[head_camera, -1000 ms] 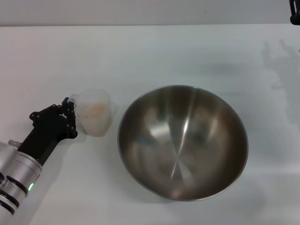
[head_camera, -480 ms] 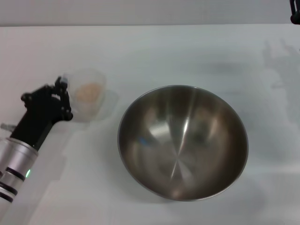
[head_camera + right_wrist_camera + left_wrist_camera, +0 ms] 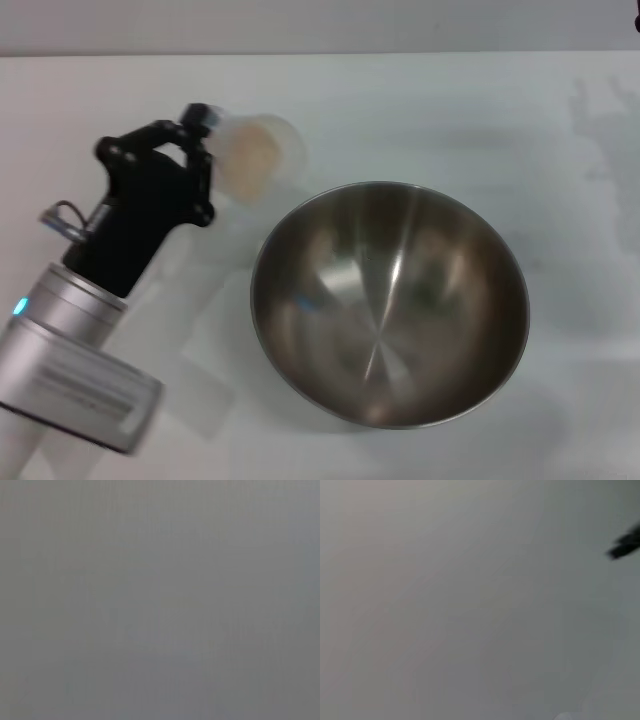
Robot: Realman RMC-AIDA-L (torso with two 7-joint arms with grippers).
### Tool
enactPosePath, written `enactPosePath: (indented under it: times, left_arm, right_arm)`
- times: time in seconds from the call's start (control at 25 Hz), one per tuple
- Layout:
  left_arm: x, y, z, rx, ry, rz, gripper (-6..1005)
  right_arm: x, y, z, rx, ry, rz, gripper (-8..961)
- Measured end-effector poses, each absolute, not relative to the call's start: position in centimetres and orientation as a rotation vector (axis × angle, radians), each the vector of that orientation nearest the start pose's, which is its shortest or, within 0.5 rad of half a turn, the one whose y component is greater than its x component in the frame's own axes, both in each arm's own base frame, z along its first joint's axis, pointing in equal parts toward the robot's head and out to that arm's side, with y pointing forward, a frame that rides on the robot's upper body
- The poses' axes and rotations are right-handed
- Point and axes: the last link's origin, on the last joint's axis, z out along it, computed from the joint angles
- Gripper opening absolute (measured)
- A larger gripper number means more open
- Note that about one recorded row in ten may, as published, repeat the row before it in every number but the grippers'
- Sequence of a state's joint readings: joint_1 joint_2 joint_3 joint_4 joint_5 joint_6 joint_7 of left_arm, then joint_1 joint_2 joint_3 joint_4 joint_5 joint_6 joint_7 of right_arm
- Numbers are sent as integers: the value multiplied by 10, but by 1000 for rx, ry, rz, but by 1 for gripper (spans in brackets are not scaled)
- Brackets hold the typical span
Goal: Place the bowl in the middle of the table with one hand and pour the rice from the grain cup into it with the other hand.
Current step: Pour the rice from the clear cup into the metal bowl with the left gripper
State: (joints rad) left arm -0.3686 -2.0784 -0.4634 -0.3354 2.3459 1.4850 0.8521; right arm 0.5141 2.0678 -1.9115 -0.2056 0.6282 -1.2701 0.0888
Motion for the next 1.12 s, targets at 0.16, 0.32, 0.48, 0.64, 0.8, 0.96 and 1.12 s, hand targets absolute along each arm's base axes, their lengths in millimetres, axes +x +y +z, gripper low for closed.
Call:
enactPosePath:
  times: [0.16,0.32,0.48,0.64,0.8,0.96,1.12]
  left_arm:
    - [-235,266,-71,-1583,931,-299,30]
    - [-232,257,-79,-1491,1158,-197,36]
    - [-230,248,-85,-1362,1370,-82,42]
    - [-231,247,-86,-1337,1405,-61,48]
    - [-231,243,-90,-1200,1557,54,54]
    - [-230,242,-91,-1098,1638,126,60]
    - [-229,241,-91,-1074,1657,139,66]
  right_arm:
    - [288,369,32,-1418,342,839,450]
    - [289,370,31,-1420,347,834,450]
    - [289,370,31,-1420,348,831,450]
    - [289,370,31,-1421,346,829,450]
    - [290,373,30,-1431,350,810,450]
    - [290,374,30,-1435,351,803,450]
    - [290,377,32,-1440,346,796,450]
